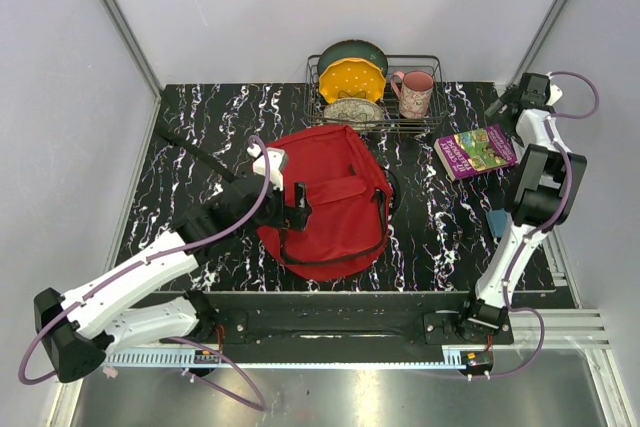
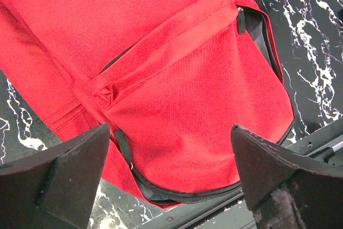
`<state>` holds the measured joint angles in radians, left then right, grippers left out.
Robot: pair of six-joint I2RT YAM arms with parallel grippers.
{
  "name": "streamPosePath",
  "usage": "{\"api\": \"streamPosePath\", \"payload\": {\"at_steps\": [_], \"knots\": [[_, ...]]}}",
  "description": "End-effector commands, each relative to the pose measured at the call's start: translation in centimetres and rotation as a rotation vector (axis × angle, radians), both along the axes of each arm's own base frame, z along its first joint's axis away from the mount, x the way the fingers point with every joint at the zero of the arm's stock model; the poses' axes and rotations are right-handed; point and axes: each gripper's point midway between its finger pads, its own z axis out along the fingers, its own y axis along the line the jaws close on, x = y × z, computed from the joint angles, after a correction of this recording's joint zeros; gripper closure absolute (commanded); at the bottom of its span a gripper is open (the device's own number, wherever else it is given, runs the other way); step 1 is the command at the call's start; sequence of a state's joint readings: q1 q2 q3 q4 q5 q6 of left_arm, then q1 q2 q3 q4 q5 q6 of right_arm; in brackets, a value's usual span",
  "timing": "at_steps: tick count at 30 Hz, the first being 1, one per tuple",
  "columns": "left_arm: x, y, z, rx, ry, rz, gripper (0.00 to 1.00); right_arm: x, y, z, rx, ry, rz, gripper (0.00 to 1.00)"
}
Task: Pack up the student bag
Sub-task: Move the book to the center of the board.
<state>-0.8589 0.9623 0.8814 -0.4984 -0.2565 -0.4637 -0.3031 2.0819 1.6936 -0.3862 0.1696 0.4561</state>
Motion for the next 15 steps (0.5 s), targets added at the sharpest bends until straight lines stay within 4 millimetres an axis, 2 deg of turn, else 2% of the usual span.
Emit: {"api": "streamPosePath", "payload": {"at_steps": [1,2,6,12,15], "knots": [[0.8,-1.0,1.6,-0.058,-0.037,-0.029,0.01,2.8,-1.7,0.2,-0.087,-0.018,0.048,0.0],[0.9,-1.0,1.4,-0.059,-0.034,-0.028,0.01,3.3,-1.8,-0.7,-0.083,-0.015,0.063,0.0],[1.1,-0.9,1.1,-0.06,-0.018,-0.025,0.01,4.4,-2.1,-2.0,-0.072,-0.014,0.112,0.0],[1.3,-1.0,1.0,-0.065,-0.011,-0.032,0.01,3.4,-2.9,-3.1,-0.031,-0.032,0.112,0.0],[1.4,-1.2,1.2,-0.069,-0.01,-0.04,0.01,2.9,-1.8,-4.2,0.047,-0.034,0.162,0.0]]}}
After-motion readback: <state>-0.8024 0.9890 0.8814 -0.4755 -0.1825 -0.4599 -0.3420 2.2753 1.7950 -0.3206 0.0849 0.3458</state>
